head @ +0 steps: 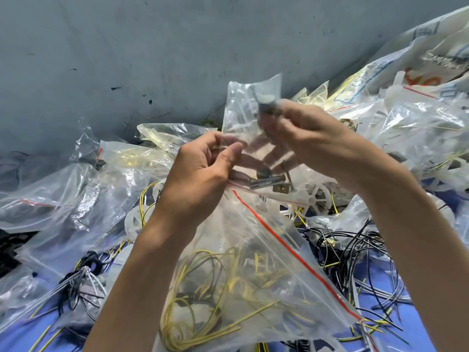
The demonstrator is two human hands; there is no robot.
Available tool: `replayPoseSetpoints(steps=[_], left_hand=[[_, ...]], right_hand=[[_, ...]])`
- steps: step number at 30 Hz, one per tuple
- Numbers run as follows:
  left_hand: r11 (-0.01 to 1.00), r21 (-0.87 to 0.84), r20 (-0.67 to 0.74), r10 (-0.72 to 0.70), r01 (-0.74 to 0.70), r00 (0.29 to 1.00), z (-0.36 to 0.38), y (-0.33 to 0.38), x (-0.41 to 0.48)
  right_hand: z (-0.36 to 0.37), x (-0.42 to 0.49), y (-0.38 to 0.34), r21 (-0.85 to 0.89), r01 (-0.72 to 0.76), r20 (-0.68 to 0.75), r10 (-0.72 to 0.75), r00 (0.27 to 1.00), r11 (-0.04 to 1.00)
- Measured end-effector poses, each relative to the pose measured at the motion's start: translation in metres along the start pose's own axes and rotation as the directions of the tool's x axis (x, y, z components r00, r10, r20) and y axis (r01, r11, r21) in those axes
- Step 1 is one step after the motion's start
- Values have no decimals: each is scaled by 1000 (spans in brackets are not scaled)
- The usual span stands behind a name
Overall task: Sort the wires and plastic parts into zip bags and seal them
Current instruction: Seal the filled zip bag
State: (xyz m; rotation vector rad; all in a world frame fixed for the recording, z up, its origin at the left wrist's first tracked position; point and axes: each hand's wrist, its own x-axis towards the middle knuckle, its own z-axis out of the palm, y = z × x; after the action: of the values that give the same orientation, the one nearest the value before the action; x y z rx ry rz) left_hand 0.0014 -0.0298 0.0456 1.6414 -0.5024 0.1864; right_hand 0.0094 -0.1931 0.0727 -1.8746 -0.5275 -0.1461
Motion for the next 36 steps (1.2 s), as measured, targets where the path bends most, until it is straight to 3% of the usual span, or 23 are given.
replayPoseSetpoints(steps=[3, 15, 21, 23, 26, 31, 36], left_hand=[[998, -41, -12, -39, 39, 999, -2, 2, 0], [992, -76, 9, -96, 97, 995, -6, 4, 2], [988, -69, 106, -129, 137, 986, -5, 4, 1], [990, -58, 155, -118, 129, 981, -3, 4, -1], [992, -61, 155, -102, 112, 983, 1, 2, -2], [997, -75, 37, -24, 27, 999, 1, -1, -1], [994, -109, -40, -6, 2, 999, -2, -1, 0]], right_hand=[[-2, 1, 0, 139, -59, -39, 65, 997, 989], [-1, 2, -7, 187, -23, -82, 39, 996, 982], [4, -1, -10, 267, 174, -268, -101, 958, 948], [6, 0, -9, 235, 168, -290, -96, 952, 957], [8, 1, -7, 224, 129, -287, -62, 956, 966], [4, 1, -9, 340, 110, -220, -34, 975, 934], [0, 0, -6, 250, 68, -140, -34, 990, 966]])
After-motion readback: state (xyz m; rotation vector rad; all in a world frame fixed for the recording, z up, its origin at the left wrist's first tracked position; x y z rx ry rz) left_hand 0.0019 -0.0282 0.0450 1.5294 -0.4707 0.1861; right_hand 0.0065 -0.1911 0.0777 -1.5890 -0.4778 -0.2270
